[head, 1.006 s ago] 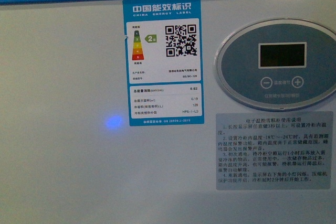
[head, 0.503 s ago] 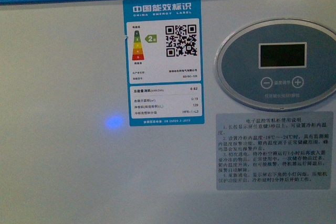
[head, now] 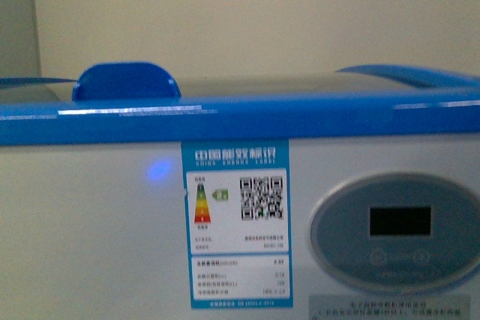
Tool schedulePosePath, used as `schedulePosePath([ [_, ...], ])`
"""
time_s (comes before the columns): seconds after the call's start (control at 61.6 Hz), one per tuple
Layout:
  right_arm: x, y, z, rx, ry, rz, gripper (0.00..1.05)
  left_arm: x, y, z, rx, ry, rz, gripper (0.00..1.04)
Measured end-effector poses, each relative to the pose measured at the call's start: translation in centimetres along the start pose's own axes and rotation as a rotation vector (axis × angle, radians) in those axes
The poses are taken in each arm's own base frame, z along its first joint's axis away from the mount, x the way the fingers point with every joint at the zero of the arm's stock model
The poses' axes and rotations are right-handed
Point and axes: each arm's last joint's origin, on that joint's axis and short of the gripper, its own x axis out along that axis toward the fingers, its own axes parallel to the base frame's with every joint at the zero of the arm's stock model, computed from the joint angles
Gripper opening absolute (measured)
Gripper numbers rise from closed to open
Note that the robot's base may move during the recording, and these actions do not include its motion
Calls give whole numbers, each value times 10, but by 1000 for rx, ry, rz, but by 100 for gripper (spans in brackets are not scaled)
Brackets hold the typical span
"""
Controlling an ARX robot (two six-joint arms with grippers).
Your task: Put drink in fridge
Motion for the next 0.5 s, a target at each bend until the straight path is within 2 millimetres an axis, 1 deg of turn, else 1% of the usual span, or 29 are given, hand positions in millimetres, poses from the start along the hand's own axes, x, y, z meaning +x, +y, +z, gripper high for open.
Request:
schedulePosePath([
  [0.503, 0, 0, 0, 0, -1, 0, 37, 0, 0, 0, 0, 0, 0, 97],
])
